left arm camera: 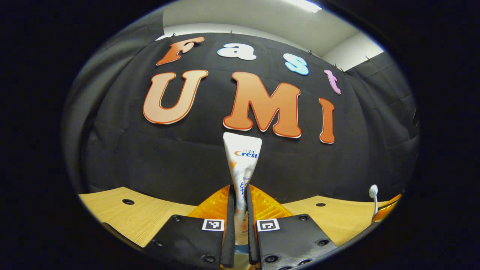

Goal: Put the toothbrush and toothpaste on the desktop into the cup, then pick up the cup and place it on the coaster on the desktop.

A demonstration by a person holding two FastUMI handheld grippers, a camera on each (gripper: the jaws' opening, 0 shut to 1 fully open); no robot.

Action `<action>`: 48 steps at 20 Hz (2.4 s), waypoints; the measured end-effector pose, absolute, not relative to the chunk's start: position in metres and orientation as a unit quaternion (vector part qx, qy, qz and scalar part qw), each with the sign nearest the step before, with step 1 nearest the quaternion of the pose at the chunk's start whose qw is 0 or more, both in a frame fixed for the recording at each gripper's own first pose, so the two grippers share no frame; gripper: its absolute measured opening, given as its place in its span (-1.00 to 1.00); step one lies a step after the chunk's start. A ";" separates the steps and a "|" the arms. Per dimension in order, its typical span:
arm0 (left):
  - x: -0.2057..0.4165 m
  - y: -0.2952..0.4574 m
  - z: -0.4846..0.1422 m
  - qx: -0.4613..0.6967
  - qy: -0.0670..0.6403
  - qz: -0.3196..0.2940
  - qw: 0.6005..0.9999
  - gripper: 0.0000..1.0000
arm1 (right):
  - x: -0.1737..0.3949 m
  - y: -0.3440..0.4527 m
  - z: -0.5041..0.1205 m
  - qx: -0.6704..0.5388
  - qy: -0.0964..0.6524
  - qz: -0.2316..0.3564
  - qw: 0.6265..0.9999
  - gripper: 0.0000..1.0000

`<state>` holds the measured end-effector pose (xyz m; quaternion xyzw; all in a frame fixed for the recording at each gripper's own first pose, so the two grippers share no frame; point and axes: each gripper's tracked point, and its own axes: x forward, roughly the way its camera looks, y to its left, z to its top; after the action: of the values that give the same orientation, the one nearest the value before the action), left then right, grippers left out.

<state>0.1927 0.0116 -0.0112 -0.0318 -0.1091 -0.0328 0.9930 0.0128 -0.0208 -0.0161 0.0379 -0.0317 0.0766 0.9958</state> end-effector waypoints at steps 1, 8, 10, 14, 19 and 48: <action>0.195 0.012 -0.019 -0.031 -0.097 -0.034 0.994 -0.63 | 0.013 -0.020 -0.013 0.040 -0.037 0.078 0.995 -0.92; 0.208 0.007 -0.045 -0.036 -0.059 -0.044 0.997 -0.60 | 0.011 -0.020 0.004 0.064 -0.067 0.082 0.992 -0.92; 0.207 0.003 -0.048 -0.038 -0.051 -0.053 0.997 -0.58 | 0.011 -0.019 0.015 0.077 -0.079 0.083 0.990 -0.92; 0.204 -0.001 -0.061 -0.041 -0.025 -0.063 0.997 -0.54 | 0.021 -0.014 0.030 0.091 -0.095 0.082 0.988 -0.92; 0.197 -0.002 -0.078 -0.040 0.007 -0.069 0.997 -0.50 | 0.033 -0.007 0.025 0.091 -0.085 0.080 0.989 -0.92; 0.106 0.044 -0.079 -0.051 0.023 -0.029 0.998 0.93 | 0.139 0.038 0.088 0.204 -0.237 0.110 0.944 -0.93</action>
<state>0.1056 0.0436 -0.0794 -0.0510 0.0233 -0.0292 0.9980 0.1388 0.0380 0.0878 0.2039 -0.2369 0.1098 0.9435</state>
